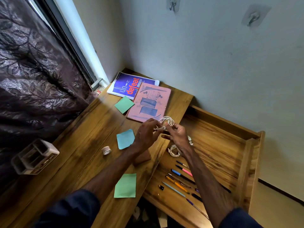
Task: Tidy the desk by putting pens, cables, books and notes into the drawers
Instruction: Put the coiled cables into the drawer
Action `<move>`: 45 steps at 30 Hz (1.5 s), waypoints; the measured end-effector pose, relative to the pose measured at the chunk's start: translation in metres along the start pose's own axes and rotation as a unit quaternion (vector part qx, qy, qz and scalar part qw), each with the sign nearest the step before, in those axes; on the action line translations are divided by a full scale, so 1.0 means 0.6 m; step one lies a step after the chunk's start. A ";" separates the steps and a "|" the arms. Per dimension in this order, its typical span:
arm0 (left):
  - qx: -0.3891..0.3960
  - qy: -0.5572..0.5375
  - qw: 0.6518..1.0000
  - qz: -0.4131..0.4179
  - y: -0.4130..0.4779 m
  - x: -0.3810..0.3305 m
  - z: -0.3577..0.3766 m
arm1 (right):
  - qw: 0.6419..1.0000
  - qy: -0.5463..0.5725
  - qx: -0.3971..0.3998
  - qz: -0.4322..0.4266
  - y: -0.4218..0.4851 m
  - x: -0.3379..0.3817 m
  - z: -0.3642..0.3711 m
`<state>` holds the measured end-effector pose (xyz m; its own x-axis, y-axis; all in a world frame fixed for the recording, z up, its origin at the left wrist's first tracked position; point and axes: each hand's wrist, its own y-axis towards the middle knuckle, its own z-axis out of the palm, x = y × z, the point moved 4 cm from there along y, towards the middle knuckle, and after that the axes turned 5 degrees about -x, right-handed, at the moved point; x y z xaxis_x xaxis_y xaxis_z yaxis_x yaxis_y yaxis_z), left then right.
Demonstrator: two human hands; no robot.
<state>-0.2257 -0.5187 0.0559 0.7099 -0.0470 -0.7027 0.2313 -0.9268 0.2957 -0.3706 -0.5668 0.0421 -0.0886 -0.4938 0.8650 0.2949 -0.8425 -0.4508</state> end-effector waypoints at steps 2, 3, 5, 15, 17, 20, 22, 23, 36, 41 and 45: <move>0.000 -0.006 1.000 -0.008 0.000 -0.007 0.008 | 1.000 0.000 -0.012 -0.013 -0.005 0.003 -0.007; -0.003 -0.012 1.000 -0.015 0.000 -0.009 0.010 | 1.000 0.005 -0.016 -0.014 -0.006 0.004 -0.011; -0.013 -0.029 0.999 -0.026 -0.001 -0.012 0.010 | 1.000 0.020 -0.019 -0.009 -0.006 0.005 -0.018; 0.014 -0.073 0.997 -0.033 0.001 -0.021 0.019 | 0.995 0.077 -0.024 0.059 0.013 0.000 -0.059; 0.024 -0.072 0.996 -0.035 0.007 -0.023 0.023 | 0.994 0.080 -0.032 0.062 0.016 -0.002 -0.066; 0.028 -0.055 0.997 -0.050 0.013 -0.023 0.038 | 0.994 0.065 -0.072 0.057 0.022 -0.004 -0.080; 0.036 -0.047 0.996 -0.072 0.016 -0.026 0.055 | 0.993 0.039 -0.097 0.050 0.025 -0.004 -0.095; 0.045 -0.043 0.993 -0.099 0.018 -0.027 0.062 | 0.994 0.022 -0.099 0.048 0.026 -0.004 -0.104; 0.086 -0.198 0.905 -0.367 0.072 -0.032 0.214 | 0.986 -0.131 -0.077 0.062 0.096 0.013 -0.234; 0.125 -0.119 0.925 -0.338 0.081 -0.051 0.283 | 0.977 -0.125 -0.148 0.093 0.149 -0.020 -0.290; 0.179 -0.028 0.932 -0.315 0.083 -0.033 0.307 | 0.951 -0.165 -0.226 0.131 0.218 -0.062 -0.336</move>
<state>-0.3508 -0.6325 -0.0343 0.4700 0.5386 -0.6993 0.3467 -0.8412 -0.4149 -0.5206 -0.7020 -0.0933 0.2571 -0.6681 0.6983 -0.1793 -0.7430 -0.6449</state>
